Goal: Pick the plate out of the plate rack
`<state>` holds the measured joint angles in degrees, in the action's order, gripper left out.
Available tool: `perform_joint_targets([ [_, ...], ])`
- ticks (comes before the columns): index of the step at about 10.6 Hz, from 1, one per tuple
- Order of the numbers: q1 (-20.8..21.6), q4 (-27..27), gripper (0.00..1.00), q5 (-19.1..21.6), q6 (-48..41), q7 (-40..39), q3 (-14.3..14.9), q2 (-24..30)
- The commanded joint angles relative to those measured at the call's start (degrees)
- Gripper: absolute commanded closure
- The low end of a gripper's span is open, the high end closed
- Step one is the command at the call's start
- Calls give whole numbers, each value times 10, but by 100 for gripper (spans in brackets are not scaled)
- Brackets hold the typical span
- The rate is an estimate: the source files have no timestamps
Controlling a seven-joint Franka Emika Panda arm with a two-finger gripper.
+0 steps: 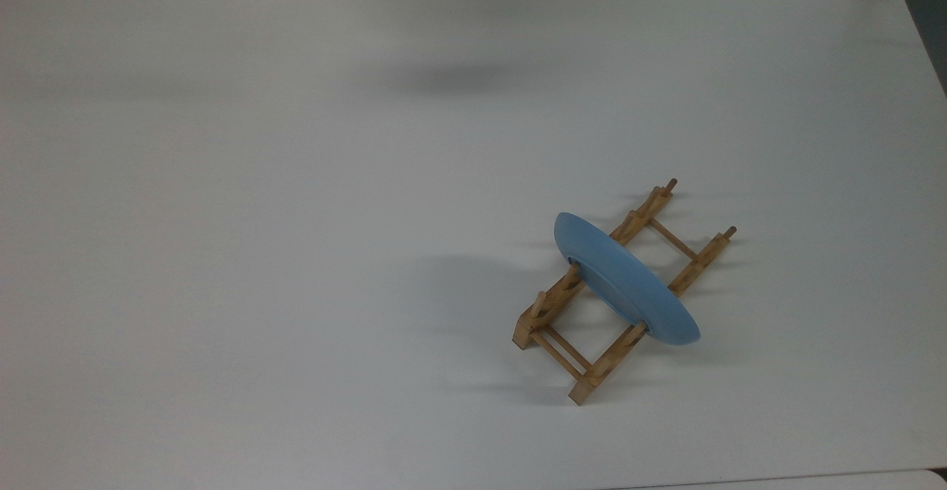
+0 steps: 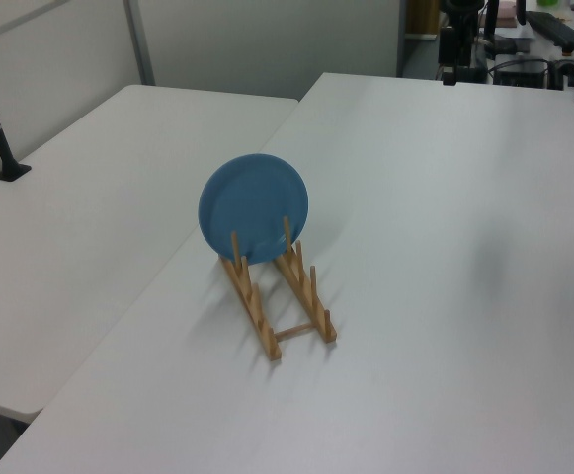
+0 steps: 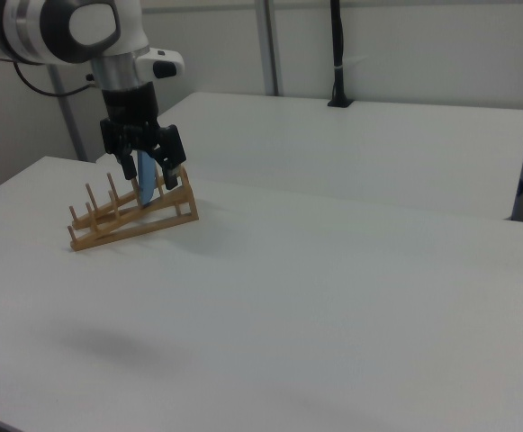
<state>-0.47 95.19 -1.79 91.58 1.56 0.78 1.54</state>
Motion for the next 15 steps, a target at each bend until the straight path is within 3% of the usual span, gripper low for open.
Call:
perform_joint_targets([
  [1, 0, 3, 0, 12, -11, -8, 2, 8],
  [7, 2, 2, 0, 10, -7, -9, 2, -1],
  [11, 40, -14, 0, 7, 22, -5, -4, -22],
  [13, 64, -57, 0, 10, 30, 53, -4, -56],
  [15, 114, -77, 0, 0, 116, 152, -3, -89],
])
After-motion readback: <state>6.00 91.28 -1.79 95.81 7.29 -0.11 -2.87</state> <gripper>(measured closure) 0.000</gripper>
